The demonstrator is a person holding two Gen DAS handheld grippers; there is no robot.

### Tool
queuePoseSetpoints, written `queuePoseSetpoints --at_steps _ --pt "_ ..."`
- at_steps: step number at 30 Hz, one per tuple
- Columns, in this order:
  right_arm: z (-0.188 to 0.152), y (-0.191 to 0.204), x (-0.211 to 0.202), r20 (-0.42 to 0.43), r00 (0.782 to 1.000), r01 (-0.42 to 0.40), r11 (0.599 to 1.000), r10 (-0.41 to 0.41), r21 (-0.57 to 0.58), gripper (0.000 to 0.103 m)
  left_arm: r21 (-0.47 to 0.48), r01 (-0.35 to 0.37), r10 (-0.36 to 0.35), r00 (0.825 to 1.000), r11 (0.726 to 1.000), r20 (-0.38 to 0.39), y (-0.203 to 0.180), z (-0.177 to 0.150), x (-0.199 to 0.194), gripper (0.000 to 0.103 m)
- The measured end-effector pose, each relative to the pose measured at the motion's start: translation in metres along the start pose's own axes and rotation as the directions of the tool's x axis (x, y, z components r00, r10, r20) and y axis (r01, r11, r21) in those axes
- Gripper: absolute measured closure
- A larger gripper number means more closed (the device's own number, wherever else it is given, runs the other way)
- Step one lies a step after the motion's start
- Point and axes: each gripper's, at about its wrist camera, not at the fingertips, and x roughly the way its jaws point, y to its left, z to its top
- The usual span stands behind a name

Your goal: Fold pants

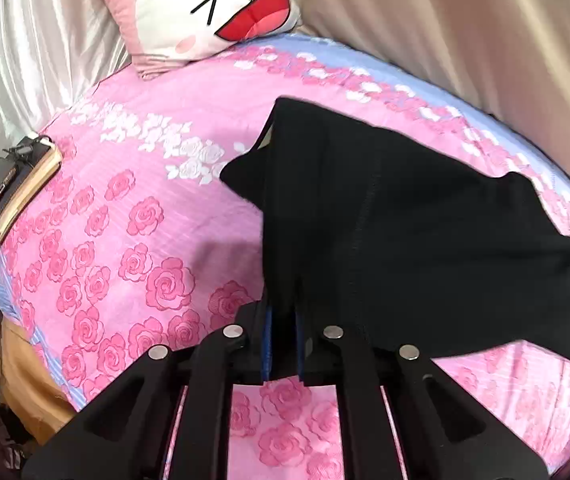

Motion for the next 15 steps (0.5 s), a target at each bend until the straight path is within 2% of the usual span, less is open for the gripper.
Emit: queuePoseSetpoints --at_steps 1,2,3,4,5,8,9,10,11,12,14,15 --pt "0.002 0.004 0.008 -0.012 1.000 0.027 1.000 -0.027 -0.015 0.051 0.001 -0.008 0.008 1.000 1.000 0.003 -0.001 0.000 0.002 0.095" --pt "0.003 0.007 0.010 -0.006 0.999 0.047 0.999 -0.048 -0.027 0.073 0.005 -0.022 0.022 1.000 1.000 0.012 -0.003 0.002 0.003 0.095" --pt "0.008 0.008 0.012 -0.009 0.999 0.052 0.998 -0.053 -0.038 0.089 0.000 -0.027 0.027 0.999 1.000 0.021 -0.005 0.005 0.002 0.094" --pt "0.014 0.007 0.009 -0.005 1.000 0.031 0.999 -0.031 -0.027 0.095 0.003 -0.036 0.036 0.999 0.999 0.031 -0.007 0.008 0.001 0.094" --pt "0.020 0.007 0.001 0.020 0.999 0.036 0.999 -0.035 -0.023 0.095 0.002 -0.043 0.043 0.998 0.999 0.039 -0.008 0.010 -0.001 0.094" --pt "0.042 0.004 -0.044 0.145 0.981 0.143 0.987 -0.131 -0.072 0.095 -0.033 -0.020 0.022 0.998 0.999 0.065 -0.008 0.017 -0.011 0.093" --pt "0.049 0.000 -0.062 0.193 0.960 0.225 0.969 -0.203 -0.101 0.095 -0.049 -0.006 0.009 0.998 0.999 0.065 -0.006 0.019 -0.012 0.093" --pt "0.052 -0.005 -0.073 0.223 0.929 0.329 0.936 -0.296 -0.127 0.095 -0.055 -0.004 0.008 0.998 0.998 0.065 -0.006 0.019 -0.013 0.093" --pt "0.053 -0.012 -0.076 0.230 0.907 0.389 0.911 -0.353 -0.139 0.094 -0.052 -0.019 0.022 0.998 0.998 0.063 -0.007 0.019 -0.013 0.093" --pt "0.052 -0.032 -0.073 0.199 0.896 0.425 0.896 -0.397 -0.131 0.093 -0.045 -0.036 0.039 0.997 0.998 0.070 -0.009 0.018 -0.013 0.093" --pt "0.040 -0.076 -0.052 0.086 0.892 0.450 0.890 -0.444 -0.072 0.079 -0.020 -0.060 0.062 0.995 0.998 0.080 -0.016 0.013 -0.015 0.093" --pt "0.028 -0.098 -0.038 0.029 0.878 0.479 0.877 -0.478 -0.036 0.079 -0.009 -0.069 0.070 0.994 0.998 0.088 -0.020 0.009 -0.018 0.093"
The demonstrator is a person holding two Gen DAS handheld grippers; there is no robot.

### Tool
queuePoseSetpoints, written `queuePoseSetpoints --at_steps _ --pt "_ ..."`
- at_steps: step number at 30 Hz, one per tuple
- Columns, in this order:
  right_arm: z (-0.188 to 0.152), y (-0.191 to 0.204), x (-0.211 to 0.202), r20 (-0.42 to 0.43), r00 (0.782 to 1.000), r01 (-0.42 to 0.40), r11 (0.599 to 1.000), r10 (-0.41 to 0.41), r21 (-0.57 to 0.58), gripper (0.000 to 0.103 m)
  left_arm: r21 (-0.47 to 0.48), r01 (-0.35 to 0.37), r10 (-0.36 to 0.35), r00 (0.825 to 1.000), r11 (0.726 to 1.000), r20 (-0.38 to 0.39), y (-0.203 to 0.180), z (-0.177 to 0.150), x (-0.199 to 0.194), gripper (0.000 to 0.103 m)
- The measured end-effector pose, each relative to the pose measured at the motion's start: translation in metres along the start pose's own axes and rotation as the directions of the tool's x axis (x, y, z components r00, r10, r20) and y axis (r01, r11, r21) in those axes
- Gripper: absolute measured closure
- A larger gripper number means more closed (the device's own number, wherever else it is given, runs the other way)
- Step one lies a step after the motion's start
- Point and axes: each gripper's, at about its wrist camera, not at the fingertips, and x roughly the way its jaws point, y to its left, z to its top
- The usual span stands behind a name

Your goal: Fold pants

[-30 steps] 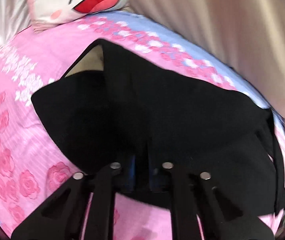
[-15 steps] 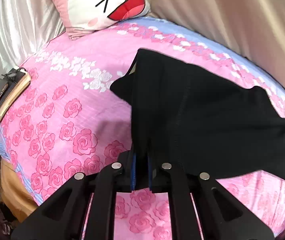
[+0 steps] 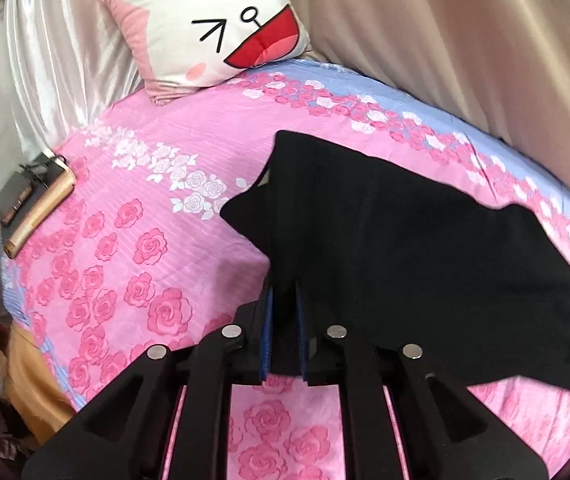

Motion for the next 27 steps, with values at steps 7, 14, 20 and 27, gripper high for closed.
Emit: queuePoseSetpoints --at_steps 7,14,20,27 --pt "-0.016 -0.009 -0.046 0.158 0.973 -0.190 0.973 0.168 0.134 0.049 0.021 0.121 -0.122 0.990 0.992 0.077 -0.029 -0.020 -0.058 0.093" --pt "0.011 0.101 -0.019 0.066 0.926 -0.364 0.927 0.370 -0.091 0.050 0.255 0.187 -0.190 0.982 0.949 -0.012 -0.116 -0.046 -0.047 0.089" --pt "0.002 0.142 -0.002 -0.019 0.888 -0.460 0.884 0.460 -0.083 0.050 0.162 0.153 -0.144 0.987 0.975 -0.066 -0.076 -0.050 -0.015 0.089" --pt "0.002 0.177 -0.018 -0.014 0.884 -0.466 0.879 0.467 -0.107 0.050 -0.052 0.197 -0.203 0.967 0.979 -0.154 -0.012 -0.055 0.016 0.087"
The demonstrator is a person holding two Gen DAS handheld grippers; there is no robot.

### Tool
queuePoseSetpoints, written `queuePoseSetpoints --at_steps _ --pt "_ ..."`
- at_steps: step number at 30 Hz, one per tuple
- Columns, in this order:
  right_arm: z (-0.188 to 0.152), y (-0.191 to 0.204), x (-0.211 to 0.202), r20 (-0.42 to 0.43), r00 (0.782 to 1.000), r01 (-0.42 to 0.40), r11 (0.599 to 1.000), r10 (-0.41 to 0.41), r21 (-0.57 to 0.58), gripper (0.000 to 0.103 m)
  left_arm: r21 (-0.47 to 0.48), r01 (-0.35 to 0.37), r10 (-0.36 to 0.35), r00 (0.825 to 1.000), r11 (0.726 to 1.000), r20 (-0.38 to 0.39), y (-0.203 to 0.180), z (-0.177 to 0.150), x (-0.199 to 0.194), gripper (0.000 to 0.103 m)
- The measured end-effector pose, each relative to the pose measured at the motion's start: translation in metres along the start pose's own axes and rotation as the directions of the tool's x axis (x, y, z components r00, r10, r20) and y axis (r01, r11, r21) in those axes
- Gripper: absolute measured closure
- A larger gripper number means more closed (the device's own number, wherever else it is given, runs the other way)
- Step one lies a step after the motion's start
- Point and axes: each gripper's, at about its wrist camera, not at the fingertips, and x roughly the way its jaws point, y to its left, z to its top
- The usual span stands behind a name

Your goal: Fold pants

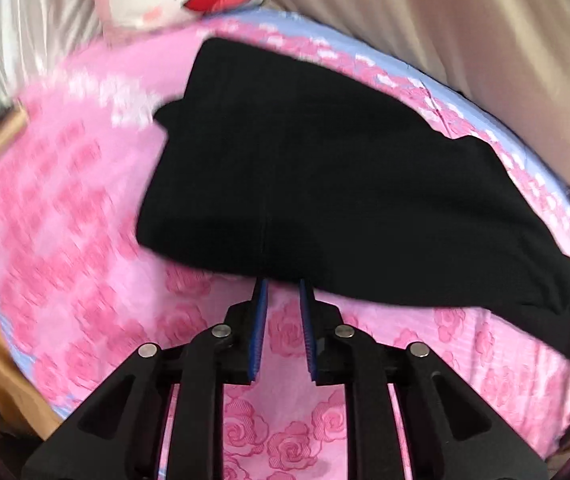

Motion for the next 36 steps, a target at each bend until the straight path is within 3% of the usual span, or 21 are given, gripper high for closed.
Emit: queuePoseSetpoints --at_steps 2,4,7,8,9,14,16,19,22,25,28,30,31,32,36 --pt "-0.001 0.007 0.000 -0.003 1.000 -0.003 1.000 0.003 -0.005 0.050 -0.016 0.056 -0.056 0.998 0.998 -0.022 0.003 -0.004 0.006 0.087" --pt "-0.002 0.010 -0.001 -0.001 1.000 -0.003 1.000 0.003 -0.003 0.050 -0.026 0.087 -0.087 0.996 0.996 -0.003 0.003 -0.002 0.010 0.078" --pt "-0.002 0.011 0.001 -0.003 1.000 0.005 1.000 -0.005 0.007 0.050 -0.068 0.123 -0.122 0.992 0.990 0.015 0.005 0.016 0.019 0.079" --pt "-0.002 0.011 0.000 -0.002 1.000 0.008 1.000 -0.008 0.010 0.050 -0.091 0.141 -0.140 0.990 0.986 0.024 0.008 0.023 0.022 0.083" --pt "-0.003 0.011 -0.002 0.001 1.000 0.019 1.000 -0.019 0.011 0.050 -0.098 0.140 -0.138 0.990 0.985 0.034 0.010 0.029 0.024 0.103" --pt "-0.004 -0.001 -0.015 0.005 0.998 0.061 0.998 -0.061 0.020 0.050 -0.089 0.182 -0.171 0.979 0.979 0.114 0.015 0.040 -0.004 0.103" --pt "-0.004 -0.008 -0.017 0.006 0.997 0.080 0.996 -0.080 0.026 0.050 -0.086 0.172 -0.157 0.974 0.981 0.163 0.019 0.044 -0.023 0.103" --pt "0.000 -0.017 -0.013 -0.006 0.995 0.097 0.995 -0.097 0.018 0.050 -0.077 0.057 -0.040 0.977 0.995 0.207 0.024 0.061 -0.025 0.103" --pt "0.007 -0.008 -0.001 -0.016 0.993 0.112 0.992 -0.113 -0.056 0.050 -0.109 0.066 -0.051 0.990 0.992 0.132 0.034 0.072 -0.004 0.103" --pt "0.017 -0.001 0.020 -0.042 0.988 0.142 0.983 -0.148 -0.114 0.050 -0.044 0.024 -0.018 0.991 0.999 0.130 0.021 0.063 -0.003 0.103" --pt "0.026 0.000 0.040 -0.052 0.984 0.161 0.976 -0.170 -0.148 0.049 0.008 0.045 -0.046 0.993 0.999 0.109 0.005 0.039 -0.007 0.103" --pt "0.034 -0.002 0.046 -0.046 0.985 0.160 0.976 -0.169 -0.149 0.059 0.031 0.062 -0.065 0.994 0.998 0.093 -0.004 0.031 -0.006 0.102" --pt "0.039 -0.005 0.048 -0.048 0.984 0.164 0.975 -0.172 -0.148 0.084 0.040 0.067 -0.071 0.994 0.997 0.088 -0.005 0.029 -0.006 0.101" --pt "0.042 -0.007 0.048 -0.052 0.985 0.157 0.977 -0.166 -0.141 0.098 0.053 0.070 -0.074 0.994 0.996 0.080 -0.013 0.026 -0.004 0.101" --pt "0.042 -0.013 0.013 -0.005 0.989 0.145 0.979 -0.147 -0.140 0.100 0.063 0.053 -0.057 0.996 0.997 0.066 -0.018 0.015 -0.002 0.099"
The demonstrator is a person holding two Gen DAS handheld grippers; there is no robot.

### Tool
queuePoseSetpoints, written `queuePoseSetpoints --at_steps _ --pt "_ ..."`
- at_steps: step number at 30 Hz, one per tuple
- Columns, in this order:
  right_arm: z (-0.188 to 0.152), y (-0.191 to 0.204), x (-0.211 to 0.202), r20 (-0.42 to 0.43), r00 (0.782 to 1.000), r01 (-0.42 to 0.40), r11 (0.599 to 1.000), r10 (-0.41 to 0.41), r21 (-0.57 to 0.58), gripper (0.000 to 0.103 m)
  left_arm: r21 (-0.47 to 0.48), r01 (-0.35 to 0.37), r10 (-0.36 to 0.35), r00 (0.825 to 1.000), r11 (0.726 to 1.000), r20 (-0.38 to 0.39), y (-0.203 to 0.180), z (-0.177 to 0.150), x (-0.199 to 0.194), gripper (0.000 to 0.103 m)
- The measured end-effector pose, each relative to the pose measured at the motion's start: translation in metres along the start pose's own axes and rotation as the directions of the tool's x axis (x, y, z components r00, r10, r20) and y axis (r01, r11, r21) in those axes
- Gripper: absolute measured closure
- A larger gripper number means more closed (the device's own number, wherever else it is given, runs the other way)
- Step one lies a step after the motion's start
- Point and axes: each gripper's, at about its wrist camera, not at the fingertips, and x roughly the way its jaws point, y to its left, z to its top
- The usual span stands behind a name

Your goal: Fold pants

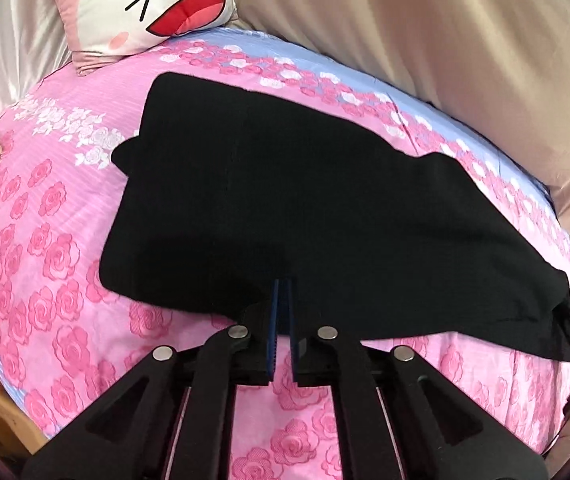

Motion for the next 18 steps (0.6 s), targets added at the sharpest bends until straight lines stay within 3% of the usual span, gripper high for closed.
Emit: queuePoseSetpoints --at_steps 3,4,5,7,9,10,12,13,15,18 --pt "-0.017 -0.018 -0.046 0.051 0.998 0.049 0.999 -0.048 -0.009 0.100 -0.008 0.000 0.000 1.000 1.000 -0.010 0.001 -0.006 0.000 0.098" --pt "-0.025 -0.028 -0.055 0.047 0.998 0.032 0.999 -0.032 0.006 0.100 -0.005 -0.005 0.005 1.000 1.000 -0.014 0.002 -0.009 0.000 0.098" --pt "-0.035 -0.037 -0.057 0.025 0.999 0.022 1.000 -0.023 0.019 0.101 -0.003 -0.012 0.012 1.000 1.000 -0.020 0.002 -0.012 0.001 0.097" --pt "-0.058 -0.057 -0.047 -0.069 0.984 0.165 0.986 -0.164 0.010 0.098 -0.004 -0.023 0.023 0.999 1.000 -0.035 0.002 -0.014 0.008 0.096" --pt "-0.077 -0.079 -0.048 -0.111 0.979 0.179 0.981 -0.171 0.074 0.097 -0.015 -0.028 0.027 0.999 1.000 -0.048 0.000 -0.015 0.012 0.096" --pt "-0.083 -0.091 -0.059 -0.084 0.983 0.176 0.976 -0.166 0.128 0.093 -0.015 -0.027 0.027 0.999 1.000 -0.045 -0.003 -0.016 0.010 0.096" --pt "-0.085 -0.111 -0.082 -0.017 0.981 0.191 0.958 -0.192 0.216 0.071 0.000 -0.037 0.037 0.999 0.999 -0.034 -0.011 -0.016 0.006 0.096" --pt "-0.084 -0.119 -0.087 0.004 0.978 0.203 0.949 -0.211 0.242 0.055 0.017 -0.045 0.046 0.999 0.999 -0.022 -0.018 -0.016 0.003 0.095" --pt "-0.074 -0.137 -0.090 0.029 0.968 0.232 0.932 -0.250 0.280 0.050 0.040 -0.048 0.048 0.999 0.998 -0.010 -0.033 -0.015 0.000 0.095" --pt "-0.065 -0.152 -0.062 -0.038 0.953 0.299 0.921 -0.300 0.251 0.051 0.082 -0.038 0.038 0.999 0.996 0.012 -0.059 -0.014 -0.006 0.094"
